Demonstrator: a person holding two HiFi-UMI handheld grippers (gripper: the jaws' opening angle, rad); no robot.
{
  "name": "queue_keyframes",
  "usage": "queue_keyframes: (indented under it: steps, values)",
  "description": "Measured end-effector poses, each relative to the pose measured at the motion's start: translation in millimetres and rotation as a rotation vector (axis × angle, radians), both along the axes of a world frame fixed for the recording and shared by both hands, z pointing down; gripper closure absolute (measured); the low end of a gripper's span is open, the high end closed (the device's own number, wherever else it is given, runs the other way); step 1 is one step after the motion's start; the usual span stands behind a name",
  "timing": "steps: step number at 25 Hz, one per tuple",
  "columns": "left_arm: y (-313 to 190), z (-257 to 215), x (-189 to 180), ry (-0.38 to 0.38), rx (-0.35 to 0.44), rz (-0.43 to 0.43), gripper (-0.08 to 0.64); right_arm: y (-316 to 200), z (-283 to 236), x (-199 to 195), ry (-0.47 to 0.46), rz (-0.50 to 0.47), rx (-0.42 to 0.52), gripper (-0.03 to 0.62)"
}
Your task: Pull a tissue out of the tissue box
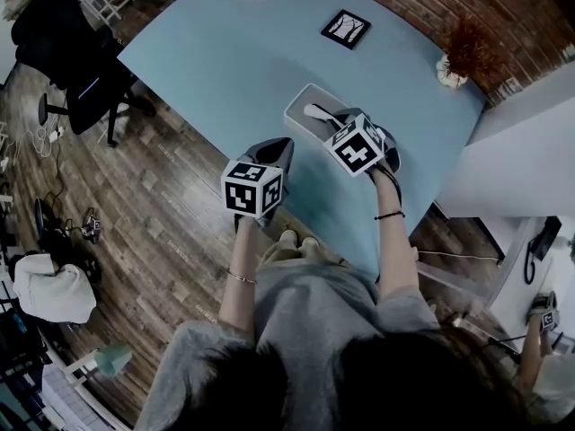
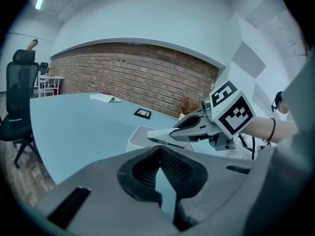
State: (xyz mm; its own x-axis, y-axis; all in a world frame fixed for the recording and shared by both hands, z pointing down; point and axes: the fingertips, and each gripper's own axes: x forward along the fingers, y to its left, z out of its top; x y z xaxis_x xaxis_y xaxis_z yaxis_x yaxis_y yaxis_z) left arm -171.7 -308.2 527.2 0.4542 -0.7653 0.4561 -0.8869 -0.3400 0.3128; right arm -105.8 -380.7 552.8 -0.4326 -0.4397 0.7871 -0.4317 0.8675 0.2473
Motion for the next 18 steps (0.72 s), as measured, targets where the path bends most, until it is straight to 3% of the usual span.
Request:
queue_keyframes:
  steps: [18]
  values:
    - [-3,-31,2,-0.001,0.071,0.017,0.557,1,-42,2,-0.077,0.038,0.072,0.591]
